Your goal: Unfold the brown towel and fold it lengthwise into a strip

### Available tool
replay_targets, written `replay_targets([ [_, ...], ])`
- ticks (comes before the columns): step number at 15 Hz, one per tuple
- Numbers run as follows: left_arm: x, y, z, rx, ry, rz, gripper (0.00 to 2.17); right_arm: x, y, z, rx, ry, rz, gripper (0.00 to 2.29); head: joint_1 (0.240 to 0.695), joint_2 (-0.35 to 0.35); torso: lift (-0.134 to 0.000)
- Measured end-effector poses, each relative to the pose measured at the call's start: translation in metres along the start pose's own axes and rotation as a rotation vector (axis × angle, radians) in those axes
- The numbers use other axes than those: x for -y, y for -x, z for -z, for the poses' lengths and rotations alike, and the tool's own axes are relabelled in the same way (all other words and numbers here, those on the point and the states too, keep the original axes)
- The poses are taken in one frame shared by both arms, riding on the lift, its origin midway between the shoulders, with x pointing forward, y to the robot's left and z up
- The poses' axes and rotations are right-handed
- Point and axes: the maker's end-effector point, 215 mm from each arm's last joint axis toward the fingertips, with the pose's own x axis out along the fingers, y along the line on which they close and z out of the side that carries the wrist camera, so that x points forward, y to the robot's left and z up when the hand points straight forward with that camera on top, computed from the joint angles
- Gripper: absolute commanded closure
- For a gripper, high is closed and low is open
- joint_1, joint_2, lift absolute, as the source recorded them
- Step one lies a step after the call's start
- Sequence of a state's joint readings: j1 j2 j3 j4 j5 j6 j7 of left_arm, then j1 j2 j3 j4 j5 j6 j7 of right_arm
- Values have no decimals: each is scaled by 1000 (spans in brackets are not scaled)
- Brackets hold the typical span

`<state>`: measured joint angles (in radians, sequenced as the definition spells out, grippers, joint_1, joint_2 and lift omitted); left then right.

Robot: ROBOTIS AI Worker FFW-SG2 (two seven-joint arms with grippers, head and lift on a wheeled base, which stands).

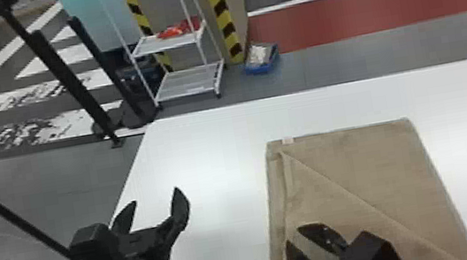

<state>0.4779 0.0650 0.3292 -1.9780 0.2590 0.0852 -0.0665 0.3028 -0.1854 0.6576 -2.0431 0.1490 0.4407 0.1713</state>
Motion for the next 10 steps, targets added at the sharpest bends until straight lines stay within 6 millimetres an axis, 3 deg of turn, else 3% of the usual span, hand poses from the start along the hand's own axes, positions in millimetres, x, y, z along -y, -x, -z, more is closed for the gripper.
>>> replay_targets([
  [2,7,-3,0,0,-1,23,16,5,16,-14,55,-22,7,60,695,350,-126],
  [4,19,-4,0,0,-4,74,19,32,38,-33,124,-48,53,60,695,350,-126],
  [6,47,0,7,-29,-15,220,46,92,68,-38,156,-70,163,63,695,350,-126],
  [8,75,15,18,-87,-58,410,83,172,114,-29,163,-112,303,66,695,350,-126],
  [9,84,24,24,-117,-98,480,100,212,143,-24,170,-144,377,70,695,300,-126],
  [10,91,33,27,-138,-138,535,120,243,168,-19,185,-179,436,76,695,183,-126],
])
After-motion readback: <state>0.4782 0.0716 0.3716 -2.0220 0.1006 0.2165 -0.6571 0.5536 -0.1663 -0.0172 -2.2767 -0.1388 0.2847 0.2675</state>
